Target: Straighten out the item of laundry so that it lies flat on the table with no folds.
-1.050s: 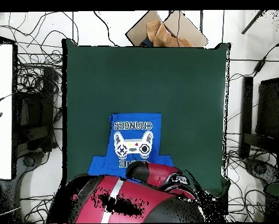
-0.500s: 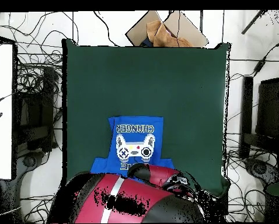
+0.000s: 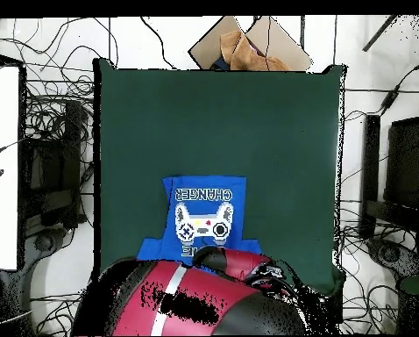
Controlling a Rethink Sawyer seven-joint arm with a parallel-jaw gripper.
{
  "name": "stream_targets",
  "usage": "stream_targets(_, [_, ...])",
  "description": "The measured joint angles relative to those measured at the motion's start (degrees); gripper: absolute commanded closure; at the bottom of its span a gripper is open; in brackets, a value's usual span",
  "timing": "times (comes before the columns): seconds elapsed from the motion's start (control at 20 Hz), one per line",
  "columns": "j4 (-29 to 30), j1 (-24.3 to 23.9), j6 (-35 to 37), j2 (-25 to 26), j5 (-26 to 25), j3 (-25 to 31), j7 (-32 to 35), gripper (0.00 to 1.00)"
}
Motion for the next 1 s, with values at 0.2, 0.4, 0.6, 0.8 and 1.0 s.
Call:
stream_targets(0.2, [-0.17,0.28,0.01,1.31,-0.01,-2.08,0.00,1.00])
stream_targets(0.4, [-0.55,0.40,-0.11,3.15,-0.01,-4.37,0.00,1.00])
stream_targets(0.6, [-0.87,0.45,-0.61,4.50,0.01,-5.84,0.00,1.00])
stream_targets(0.8, [-0.90,0.48,-0.67,5.52,0.00,-7.07,0.00,1.00])
stream_targets(1.0, [-0.89,0.68,-0.67,5.98,0.00,-7.78,0.00,1.00])
